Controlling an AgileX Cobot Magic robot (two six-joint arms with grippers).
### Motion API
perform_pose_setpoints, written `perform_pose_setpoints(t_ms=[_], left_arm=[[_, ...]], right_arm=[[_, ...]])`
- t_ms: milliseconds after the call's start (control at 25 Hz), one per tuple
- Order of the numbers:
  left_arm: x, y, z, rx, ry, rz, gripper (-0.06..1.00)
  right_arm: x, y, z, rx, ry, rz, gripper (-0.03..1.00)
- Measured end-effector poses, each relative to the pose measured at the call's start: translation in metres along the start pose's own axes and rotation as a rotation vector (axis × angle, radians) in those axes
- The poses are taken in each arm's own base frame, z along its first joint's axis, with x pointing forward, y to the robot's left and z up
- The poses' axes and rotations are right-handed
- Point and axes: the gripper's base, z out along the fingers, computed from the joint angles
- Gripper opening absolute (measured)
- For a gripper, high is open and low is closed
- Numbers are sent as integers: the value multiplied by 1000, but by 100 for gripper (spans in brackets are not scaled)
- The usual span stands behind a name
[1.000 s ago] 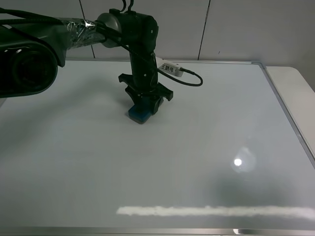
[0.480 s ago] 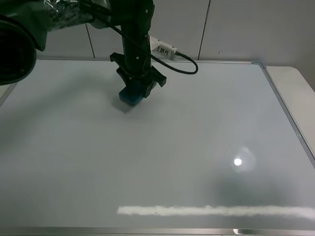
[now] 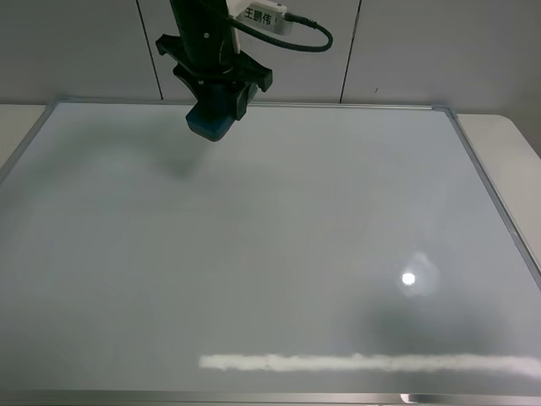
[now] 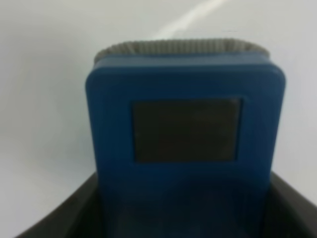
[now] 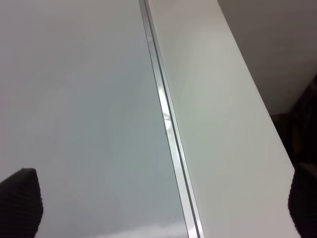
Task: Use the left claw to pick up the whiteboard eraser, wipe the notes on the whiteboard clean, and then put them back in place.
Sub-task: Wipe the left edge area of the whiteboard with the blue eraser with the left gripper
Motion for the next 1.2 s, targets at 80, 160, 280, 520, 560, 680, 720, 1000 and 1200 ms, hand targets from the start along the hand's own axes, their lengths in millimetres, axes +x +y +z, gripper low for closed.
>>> perform_pose_setpoints(t_ms=[80, 160, 280, 520, 560, 680, 720, 1000, 1200], left_arm=[[21, 13, -4, -5, 59, -31, 55], [39, 23, -9, -6, 73, -58, 55], [67, 40, -12, -2, 64, -117, 55], [124, 96, -15, -28, 108, -292, 55], [133, 104, -13, -33, 127, -319, 55], [157, 128, -4, -47, 165, -406, 55], [164, 132, -1, -45, 174, -431, 55], [195, 164, 17, -76, 148, -543, 55], [201, 176, 20, -88, 128, -544, 55]], right_arm=[[0, 0, 0, 0, 0, 0, 99], [0, 0, 0, 0, 0, 0, 99], [0, 0, 0, 0, 0, 0, 99], [0, 0, 0, 0, 0, 0, 99], [0, 0, 0, 0, 0, 0, 99], [0, 0, 0, 0, 0, 0, 99], [0, 0, 0, 0, 0, 0, 99], [0, 0, 0, 0, 0, 0, 99], [0, 0, 0, 0, 0, 0, 99]])
